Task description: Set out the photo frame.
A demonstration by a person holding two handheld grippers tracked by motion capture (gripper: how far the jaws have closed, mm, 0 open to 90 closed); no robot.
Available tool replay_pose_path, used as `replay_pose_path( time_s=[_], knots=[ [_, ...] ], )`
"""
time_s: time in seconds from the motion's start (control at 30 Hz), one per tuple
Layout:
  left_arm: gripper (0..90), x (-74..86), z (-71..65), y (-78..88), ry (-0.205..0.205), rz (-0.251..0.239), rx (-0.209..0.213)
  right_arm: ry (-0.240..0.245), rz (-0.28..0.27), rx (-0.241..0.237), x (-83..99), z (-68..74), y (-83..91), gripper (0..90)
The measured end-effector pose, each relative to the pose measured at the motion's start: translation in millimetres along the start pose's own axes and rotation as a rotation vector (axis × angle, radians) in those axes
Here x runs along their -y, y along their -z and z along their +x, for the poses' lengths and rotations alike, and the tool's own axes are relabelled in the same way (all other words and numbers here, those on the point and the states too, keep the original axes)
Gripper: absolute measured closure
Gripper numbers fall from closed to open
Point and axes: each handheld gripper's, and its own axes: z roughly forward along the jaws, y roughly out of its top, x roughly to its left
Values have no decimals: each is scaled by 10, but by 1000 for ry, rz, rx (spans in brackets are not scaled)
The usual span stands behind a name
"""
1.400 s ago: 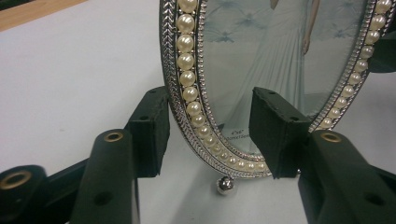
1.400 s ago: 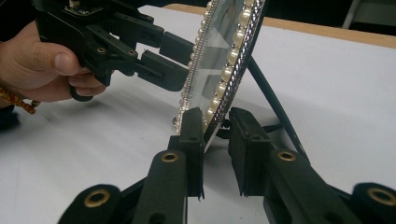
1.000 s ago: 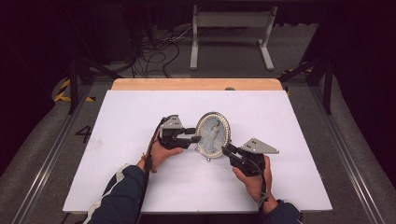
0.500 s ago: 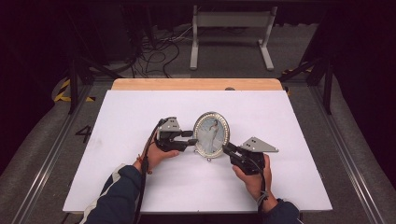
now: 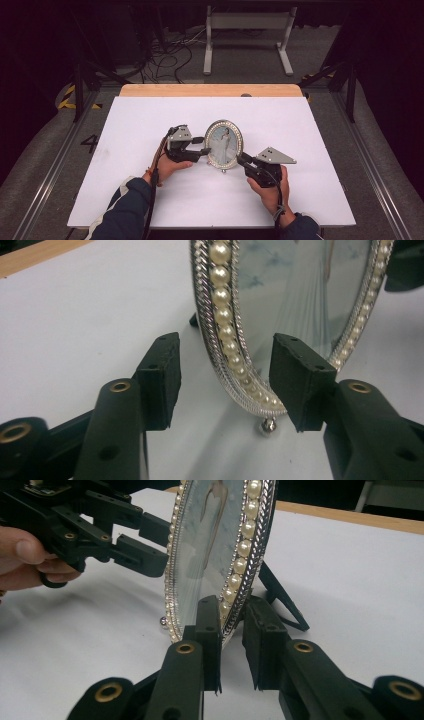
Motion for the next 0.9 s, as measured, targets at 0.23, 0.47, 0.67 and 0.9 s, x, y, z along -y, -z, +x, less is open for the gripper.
replay_pose_path(
  time_s=[0.23,0.47,0.67,0.9],
  knots=[
    [553,4,-27,-53,-11,-2,24,-7,-22,27,4,5,21,817],
    [631,15,-27,-16,8,4,26,-3,-27,30,1,-6,13,828],
    [625,34,-64,51,4,12,34,-7,-24,33,-9,-53,-24,823],
    [630,57,-122,116,-31,35,7,-4,-19,27,-32,-75,-69,823]
  ],
)
